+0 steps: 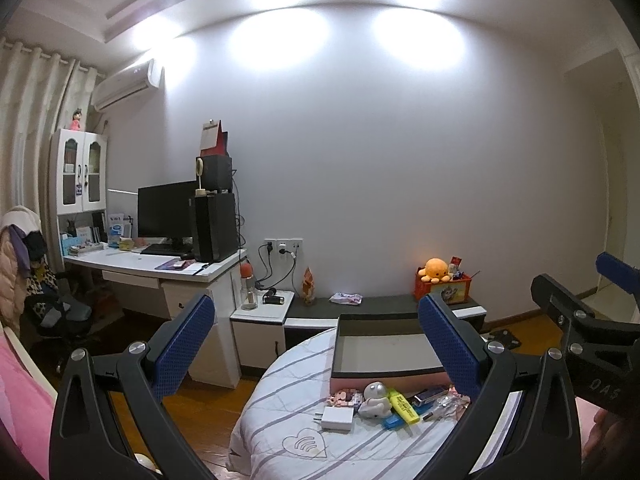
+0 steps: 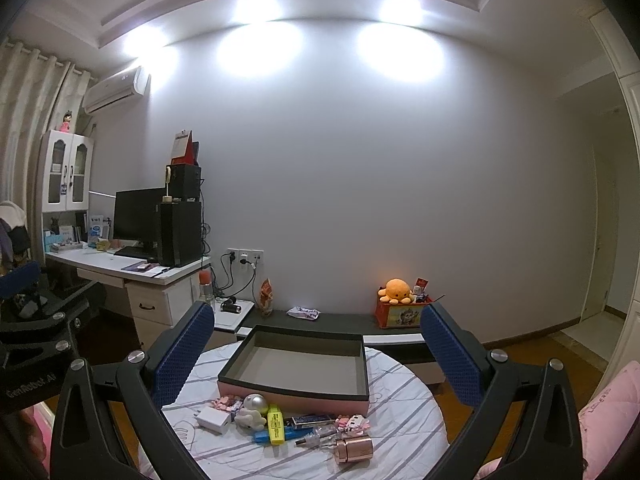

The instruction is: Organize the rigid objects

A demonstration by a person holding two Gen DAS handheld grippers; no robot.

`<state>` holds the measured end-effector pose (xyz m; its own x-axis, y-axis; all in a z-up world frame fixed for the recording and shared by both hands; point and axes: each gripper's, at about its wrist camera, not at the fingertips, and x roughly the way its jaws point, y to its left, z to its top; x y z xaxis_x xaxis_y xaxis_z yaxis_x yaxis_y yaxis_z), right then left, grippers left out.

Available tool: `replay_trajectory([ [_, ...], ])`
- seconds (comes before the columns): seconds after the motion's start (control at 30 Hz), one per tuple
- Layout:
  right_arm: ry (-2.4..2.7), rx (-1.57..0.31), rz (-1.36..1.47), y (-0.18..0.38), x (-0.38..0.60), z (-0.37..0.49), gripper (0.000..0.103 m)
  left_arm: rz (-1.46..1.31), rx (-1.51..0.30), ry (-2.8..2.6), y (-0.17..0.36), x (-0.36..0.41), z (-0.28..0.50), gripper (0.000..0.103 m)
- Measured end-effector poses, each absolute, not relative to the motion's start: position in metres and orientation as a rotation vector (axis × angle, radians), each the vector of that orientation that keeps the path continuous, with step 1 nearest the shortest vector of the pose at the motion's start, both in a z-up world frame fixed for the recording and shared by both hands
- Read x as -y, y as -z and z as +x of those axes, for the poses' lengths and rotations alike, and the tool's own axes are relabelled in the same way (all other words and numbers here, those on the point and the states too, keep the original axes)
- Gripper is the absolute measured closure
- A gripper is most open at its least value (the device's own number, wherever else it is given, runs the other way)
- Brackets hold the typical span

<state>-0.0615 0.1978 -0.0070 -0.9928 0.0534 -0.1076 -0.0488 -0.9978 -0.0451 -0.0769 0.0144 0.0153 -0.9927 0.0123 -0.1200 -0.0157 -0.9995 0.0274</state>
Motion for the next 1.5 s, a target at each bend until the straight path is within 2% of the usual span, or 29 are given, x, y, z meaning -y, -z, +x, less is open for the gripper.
replay_trajectory([
  [1.5, -3.037, -0.027, -0.321, 0.03, -0.231, -0.09, 0.0, -0.323, -0.172, -3.063, 0.005, -0.051, -0.112, 0.0],
])
